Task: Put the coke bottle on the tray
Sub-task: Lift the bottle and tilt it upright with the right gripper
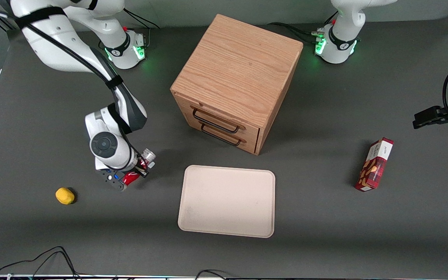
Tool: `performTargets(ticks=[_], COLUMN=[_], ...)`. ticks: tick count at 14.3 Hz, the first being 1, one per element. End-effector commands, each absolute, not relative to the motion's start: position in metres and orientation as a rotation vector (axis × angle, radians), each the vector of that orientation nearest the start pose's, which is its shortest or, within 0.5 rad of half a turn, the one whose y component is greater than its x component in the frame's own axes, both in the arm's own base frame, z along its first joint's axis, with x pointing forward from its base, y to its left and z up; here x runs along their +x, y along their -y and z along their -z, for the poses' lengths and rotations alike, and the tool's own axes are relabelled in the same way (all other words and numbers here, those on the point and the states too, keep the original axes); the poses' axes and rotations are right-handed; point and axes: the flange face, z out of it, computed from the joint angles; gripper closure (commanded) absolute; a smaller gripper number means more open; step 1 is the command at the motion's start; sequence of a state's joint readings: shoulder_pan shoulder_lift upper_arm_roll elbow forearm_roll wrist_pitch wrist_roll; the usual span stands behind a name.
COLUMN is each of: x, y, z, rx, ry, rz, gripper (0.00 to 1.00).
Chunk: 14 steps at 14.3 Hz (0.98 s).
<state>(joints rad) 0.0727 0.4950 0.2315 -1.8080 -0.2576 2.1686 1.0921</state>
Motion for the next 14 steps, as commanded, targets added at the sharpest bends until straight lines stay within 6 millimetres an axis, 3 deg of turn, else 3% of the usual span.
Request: performTargets(ticks=[1, 5, 7, 10, 12, 14], x=[0.607, 0.611, 0.618, 0.626, 0.633, 0.645], y=[-0.153, -0.142, -0.135, -0.124, -0.122, -0.135], z=[-0.339, -0.436, -0.474, -0.513, -0.520, -0.517], rx=[-3.139, -3.159, -3.157, -3.149, -3.136, -3.121], ry=[-0.971, -0.874, -0.864, -0.827, -0.826, -0.793], rz=[-0.076, -0.212, -0.217, -0.238, -0.262, -0.252], gripper=[1.00, 1.00, 1.00, 1.00, 1.00, 1.00])
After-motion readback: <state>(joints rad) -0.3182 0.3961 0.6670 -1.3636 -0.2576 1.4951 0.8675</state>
